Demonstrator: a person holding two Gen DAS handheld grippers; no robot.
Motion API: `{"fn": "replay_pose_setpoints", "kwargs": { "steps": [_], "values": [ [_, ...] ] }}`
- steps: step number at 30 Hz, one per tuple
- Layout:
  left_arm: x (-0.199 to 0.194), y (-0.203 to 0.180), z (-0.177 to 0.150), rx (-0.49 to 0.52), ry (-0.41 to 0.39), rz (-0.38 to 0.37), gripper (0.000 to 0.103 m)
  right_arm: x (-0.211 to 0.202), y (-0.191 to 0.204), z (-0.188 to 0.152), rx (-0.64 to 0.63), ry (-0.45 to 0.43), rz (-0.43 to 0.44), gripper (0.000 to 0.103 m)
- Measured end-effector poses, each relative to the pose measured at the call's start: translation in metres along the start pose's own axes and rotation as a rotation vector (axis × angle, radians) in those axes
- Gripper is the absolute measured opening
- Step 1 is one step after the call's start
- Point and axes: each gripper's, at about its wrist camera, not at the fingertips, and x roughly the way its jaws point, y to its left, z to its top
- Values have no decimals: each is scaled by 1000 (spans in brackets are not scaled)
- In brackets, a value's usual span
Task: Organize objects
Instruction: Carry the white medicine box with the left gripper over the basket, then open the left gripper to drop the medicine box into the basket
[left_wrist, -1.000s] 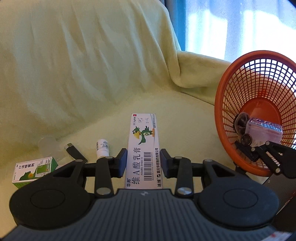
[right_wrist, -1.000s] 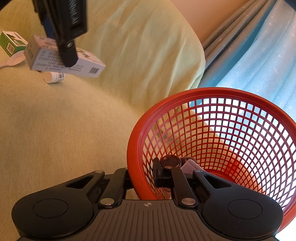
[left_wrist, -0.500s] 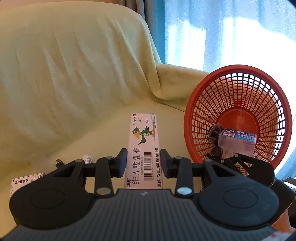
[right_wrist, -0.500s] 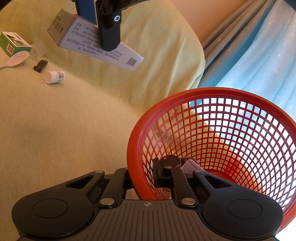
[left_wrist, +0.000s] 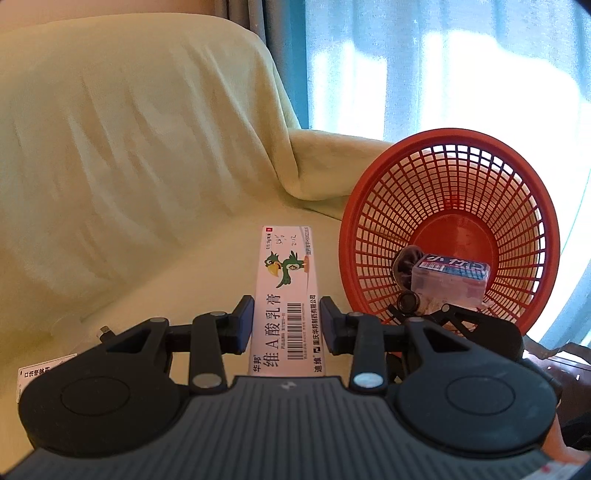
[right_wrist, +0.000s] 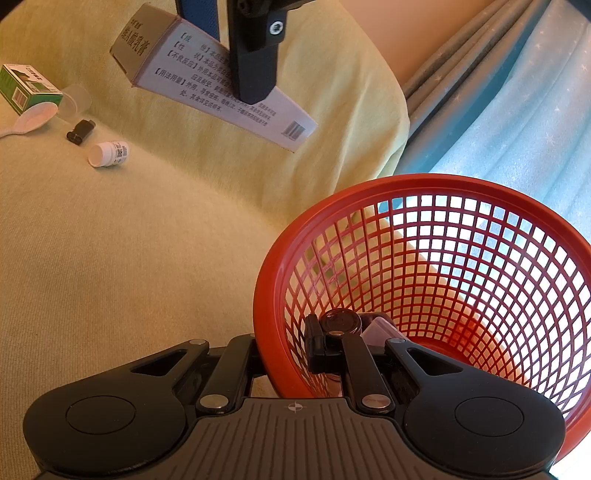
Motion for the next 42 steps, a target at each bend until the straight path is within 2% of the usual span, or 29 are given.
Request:
{"fn": "replay_pose_setpoints", "kwargs": {
  "steps": [23,30,36,39,42],
  "values": [
    [-2,-28,8,89,18,-135,32,0,0,0,-1,-1,1,7],
    [15,-42,16,124,41,-190,32,0,0,0,-1,-1,2,7],
    [37,-63,36,165,37,-249,33,0,0,1,0,-2,2,6],
    [49,-74,47,145,27,-331,34,0,0,1,-1,-2,3,6],
    [50,-74,54,115,-1,-337,37,-1,0,1,2,-2,7,6]
  ]
}}
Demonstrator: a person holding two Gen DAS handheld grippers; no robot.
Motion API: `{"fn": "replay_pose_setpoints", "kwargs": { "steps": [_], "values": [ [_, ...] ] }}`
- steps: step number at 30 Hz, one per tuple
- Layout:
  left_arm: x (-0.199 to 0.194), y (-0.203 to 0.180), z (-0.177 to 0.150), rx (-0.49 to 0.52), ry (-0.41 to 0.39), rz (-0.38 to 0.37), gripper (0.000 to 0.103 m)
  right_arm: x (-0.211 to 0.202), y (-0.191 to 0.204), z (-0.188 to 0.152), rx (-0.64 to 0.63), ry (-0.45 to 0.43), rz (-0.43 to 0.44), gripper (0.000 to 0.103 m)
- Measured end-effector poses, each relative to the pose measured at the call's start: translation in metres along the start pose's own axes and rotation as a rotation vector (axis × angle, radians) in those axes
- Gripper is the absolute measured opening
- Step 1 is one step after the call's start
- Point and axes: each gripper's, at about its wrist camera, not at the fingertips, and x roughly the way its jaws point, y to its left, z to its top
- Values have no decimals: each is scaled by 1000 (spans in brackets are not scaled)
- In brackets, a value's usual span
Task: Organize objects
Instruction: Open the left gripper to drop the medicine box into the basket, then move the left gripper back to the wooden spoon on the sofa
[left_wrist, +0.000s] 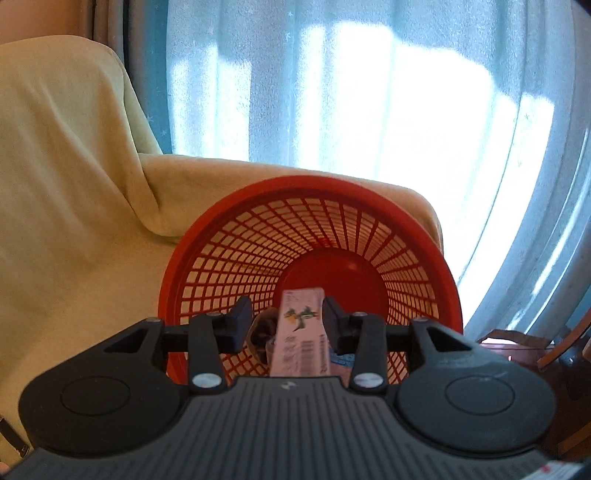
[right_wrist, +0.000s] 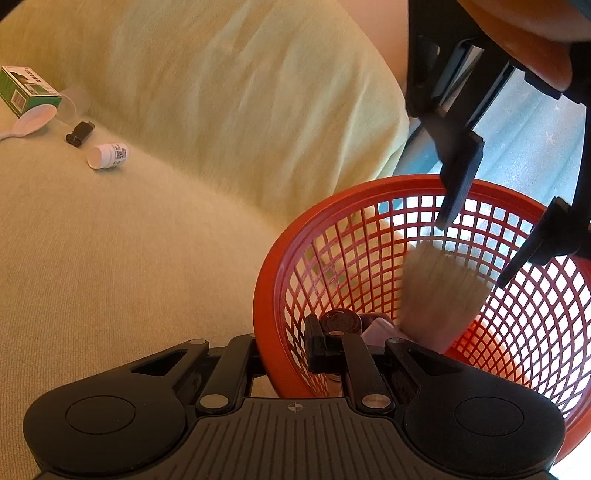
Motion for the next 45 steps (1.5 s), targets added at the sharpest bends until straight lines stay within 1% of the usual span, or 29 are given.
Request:
{"fn": "replay_pose_setpoints", "kwargs": {
  "steps": [4,7,11,15,17,22,25,27,31,34,39,45],
  "values": [
    [-12,8,-5,-1,-9,47,37,2,-3,1,8,-2,0,7],
    [-27,23,-13,-29,-15,88,37,3,-3,1,13,-1,1,7],
    [-51,49,-28,-65,-26,167,39,4,-2,2,13,-3,3,7],
    [-77,83,-42,-107,-26,272,43,5,-1,2,10,-2,2,7],
    [-90,102,-50,-122,-21,333,43,6,0,2,10,-2,1,7],
    [-116,145,-70,-169,2,451,45,3,-3,0,9,-3,3,7],
    [-129,161,-90,-181,36,504,45,3,-3,0,9,-3,2,7],
    [-130,170,-103,-188,61,534,46,2,-2,-1,6,-2,2,7],
    [-126,180,-129,-222,108,562,48,3,-2,-2,2,-2,2,7],
    [-118,183,-150,-240,137,580,52,3,-2,-2,2,-2,2,7],
    [-99,191,-180,-286,186,566,52,2,-3,-3,2,-2,2,7],
    [-76,207,-201,-338,214,543,52,1,-2,-4,-6,-2,1,7]
  ]
}}
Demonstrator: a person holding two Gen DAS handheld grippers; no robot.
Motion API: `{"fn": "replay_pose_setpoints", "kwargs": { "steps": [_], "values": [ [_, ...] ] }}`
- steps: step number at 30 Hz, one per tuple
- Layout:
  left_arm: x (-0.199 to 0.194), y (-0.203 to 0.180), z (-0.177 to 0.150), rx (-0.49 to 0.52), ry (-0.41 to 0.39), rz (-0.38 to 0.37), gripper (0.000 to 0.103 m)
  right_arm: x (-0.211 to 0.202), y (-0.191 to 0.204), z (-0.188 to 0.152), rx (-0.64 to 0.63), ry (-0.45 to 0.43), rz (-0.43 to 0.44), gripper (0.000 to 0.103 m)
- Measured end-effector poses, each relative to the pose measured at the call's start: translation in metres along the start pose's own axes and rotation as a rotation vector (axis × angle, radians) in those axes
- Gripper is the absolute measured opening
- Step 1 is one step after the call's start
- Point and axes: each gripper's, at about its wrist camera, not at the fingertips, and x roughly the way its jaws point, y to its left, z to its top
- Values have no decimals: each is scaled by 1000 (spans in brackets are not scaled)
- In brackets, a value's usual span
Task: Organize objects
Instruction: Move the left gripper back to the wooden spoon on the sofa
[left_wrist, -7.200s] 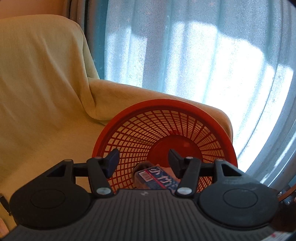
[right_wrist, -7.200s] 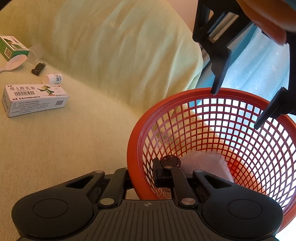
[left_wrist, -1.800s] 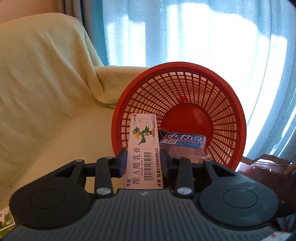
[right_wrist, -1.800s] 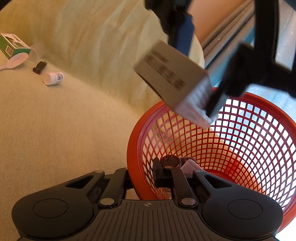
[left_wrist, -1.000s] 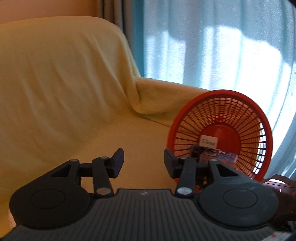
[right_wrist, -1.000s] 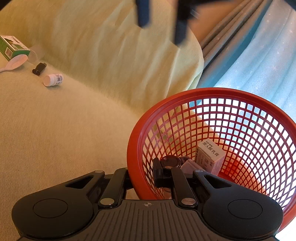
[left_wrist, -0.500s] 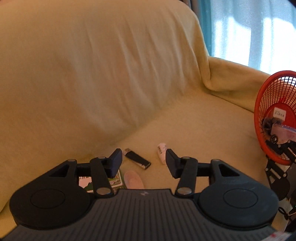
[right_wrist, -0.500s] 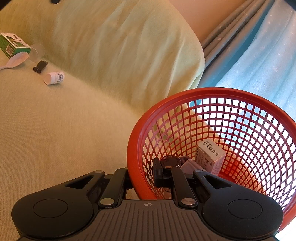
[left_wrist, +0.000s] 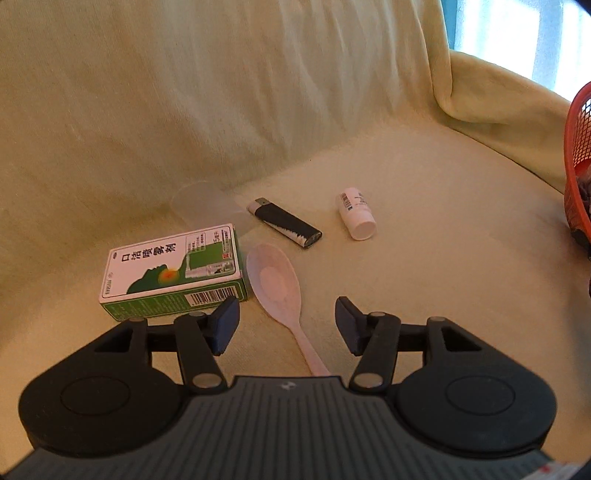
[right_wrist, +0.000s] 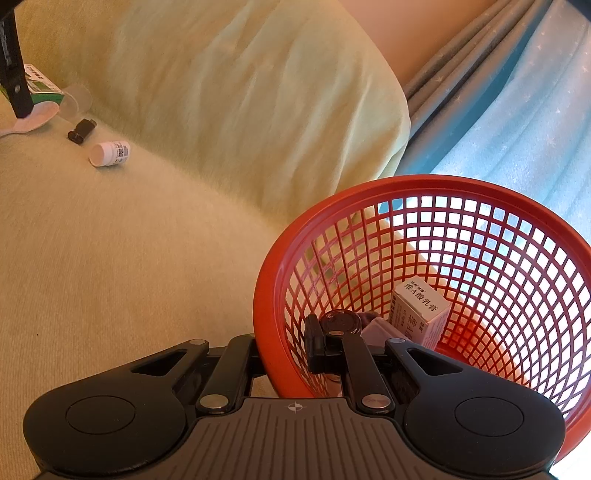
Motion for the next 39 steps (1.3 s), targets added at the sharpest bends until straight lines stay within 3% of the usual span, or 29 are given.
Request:
{"fn": "replay_pose_setpoints", "kwargs": {
  "steps": [8,11,16,18,28,39],
  "values": [
    [26,-4,0,10,18,-36,51,1,0,0,-7,2,-2,7],
    [29,-13,2,60,21,-62,35,1,0,1,-8,3,0,7],
    [25,-32,3,139,9,-222,32,1,0,2,-8,3,-1,7],
    [22,-42,1,184,4,-246,32,1,0,2,-9,3,-1,7],
    [24,-64,-7,237,-73,-111,38,2,-2,2,-3,0,2,7],
    [30,-66,-9,247,-68,-80,38,2,-1,4,-1,1,2,7]
  ]
}}
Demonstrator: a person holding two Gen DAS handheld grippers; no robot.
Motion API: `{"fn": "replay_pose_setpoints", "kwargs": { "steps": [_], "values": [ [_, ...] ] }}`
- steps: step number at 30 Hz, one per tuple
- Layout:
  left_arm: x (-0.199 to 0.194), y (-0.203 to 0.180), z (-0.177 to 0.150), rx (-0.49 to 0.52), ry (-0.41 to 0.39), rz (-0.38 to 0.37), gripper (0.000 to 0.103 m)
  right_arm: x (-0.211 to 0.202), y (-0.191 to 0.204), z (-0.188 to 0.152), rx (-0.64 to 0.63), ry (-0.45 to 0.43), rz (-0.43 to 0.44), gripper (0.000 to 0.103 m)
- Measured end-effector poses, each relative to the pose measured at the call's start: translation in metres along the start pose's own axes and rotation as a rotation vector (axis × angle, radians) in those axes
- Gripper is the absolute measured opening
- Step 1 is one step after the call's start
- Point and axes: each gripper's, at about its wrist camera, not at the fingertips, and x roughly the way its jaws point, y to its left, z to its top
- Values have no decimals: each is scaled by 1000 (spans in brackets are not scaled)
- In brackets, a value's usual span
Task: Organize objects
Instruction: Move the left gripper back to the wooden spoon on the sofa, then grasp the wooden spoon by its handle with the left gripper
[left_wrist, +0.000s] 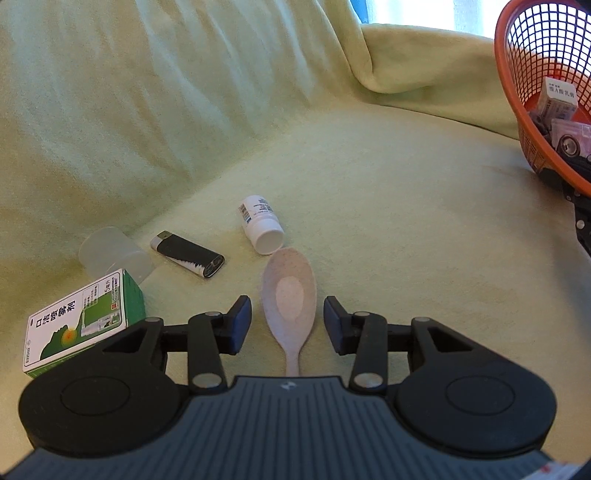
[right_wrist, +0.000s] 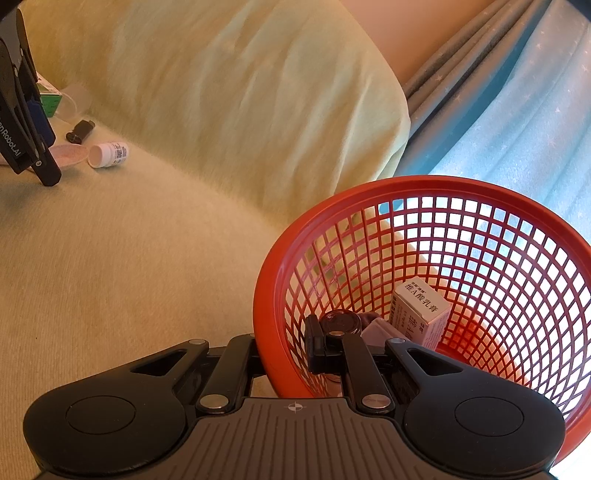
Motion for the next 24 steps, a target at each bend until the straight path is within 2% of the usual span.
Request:
{"fn": "replay_pose_setpoints", "kwargs": {
  "steps": [9,19,24],
  "values": [
    [1,-2,2,17,4,9,29,0,0,0,-2,0,1,7],
    [-4,-4,6,27,-11,4,27,0,0,0,-2,0,1,7],
    [-19,-7,15,40,-50,-4,27,1,0,0,0,0,2,7]
  ]
}}
